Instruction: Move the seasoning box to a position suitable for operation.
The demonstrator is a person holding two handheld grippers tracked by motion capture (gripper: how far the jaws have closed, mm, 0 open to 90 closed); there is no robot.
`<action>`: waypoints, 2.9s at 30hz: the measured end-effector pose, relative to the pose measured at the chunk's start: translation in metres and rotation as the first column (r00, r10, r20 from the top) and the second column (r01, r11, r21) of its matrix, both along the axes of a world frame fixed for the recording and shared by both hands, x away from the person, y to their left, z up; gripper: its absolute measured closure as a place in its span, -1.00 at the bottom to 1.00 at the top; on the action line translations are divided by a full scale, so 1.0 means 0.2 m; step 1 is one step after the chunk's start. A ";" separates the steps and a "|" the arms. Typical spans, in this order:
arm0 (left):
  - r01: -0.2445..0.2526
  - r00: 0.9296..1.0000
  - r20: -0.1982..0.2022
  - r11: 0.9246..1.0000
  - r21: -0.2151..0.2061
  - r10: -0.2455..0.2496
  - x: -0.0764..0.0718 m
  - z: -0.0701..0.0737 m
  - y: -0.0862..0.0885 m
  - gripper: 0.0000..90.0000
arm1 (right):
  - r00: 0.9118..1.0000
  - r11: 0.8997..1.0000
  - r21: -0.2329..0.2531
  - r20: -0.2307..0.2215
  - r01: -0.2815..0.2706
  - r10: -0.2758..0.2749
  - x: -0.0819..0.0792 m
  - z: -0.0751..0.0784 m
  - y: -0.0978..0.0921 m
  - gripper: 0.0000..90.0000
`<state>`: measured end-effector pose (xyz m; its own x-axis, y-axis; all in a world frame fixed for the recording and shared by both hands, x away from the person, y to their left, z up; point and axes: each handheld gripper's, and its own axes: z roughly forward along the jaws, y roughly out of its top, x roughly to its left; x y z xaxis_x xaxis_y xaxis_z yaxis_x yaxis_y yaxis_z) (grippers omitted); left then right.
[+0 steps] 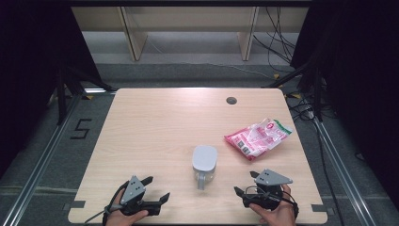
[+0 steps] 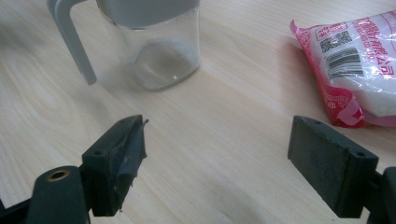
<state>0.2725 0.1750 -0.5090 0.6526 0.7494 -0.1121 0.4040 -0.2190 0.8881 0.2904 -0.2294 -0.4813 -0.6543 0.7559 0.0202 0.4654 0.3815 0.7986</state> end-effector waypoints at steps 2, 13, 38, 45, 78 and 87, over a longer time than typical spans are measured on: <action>0.003 1.000 0.003 1.000 0.013 -0.003 -0.01 0.01 -0.01 -0.67 | 1.000 1.000 0.008 0.007 0.003 -0.003 0.00 0.00 0.00 -0.55; 0.091 0.995 0.041 0.996 0.016 -0.092 0.02 0.07 -0.13 -0.66 | 1.000 1.000 0.017 0.018 0.009 -0.009 0.00 0.01 -0.02 -0.52; 0.220 0.975 0.005 0.975 -0.036 -0.220 0.12 0.06 -0.45 -0.31 | 0.999 0.999 0.044 0.028 0.015 -0.016 0.01 0.02 -0.04 -0.49; 0.240 0.971 0.015 0.971 -0.008 -0.240 0.14 0.04 -0.51 -0.28 | 1.000 0.999 0.032 0.026 0.001 -0.002 0.02 0.02 -0.04 -0.49; 0.150 0.987 0.041 0.987 0.052 -0.152 0.32 0.05 -0.39 0.52 | 1.000 0.999 0.042 -0.014 0.028 -0.027 0.00 0.01 -0.03 -0.46; 0.124 0.991 0.038 0.991 0.047 -0.126 0.39 0.05 -0.43 0.52 | 0.999 1.000 0.024 0.036 0.009 -0.010 0.02 0.01 -0.05 -0.46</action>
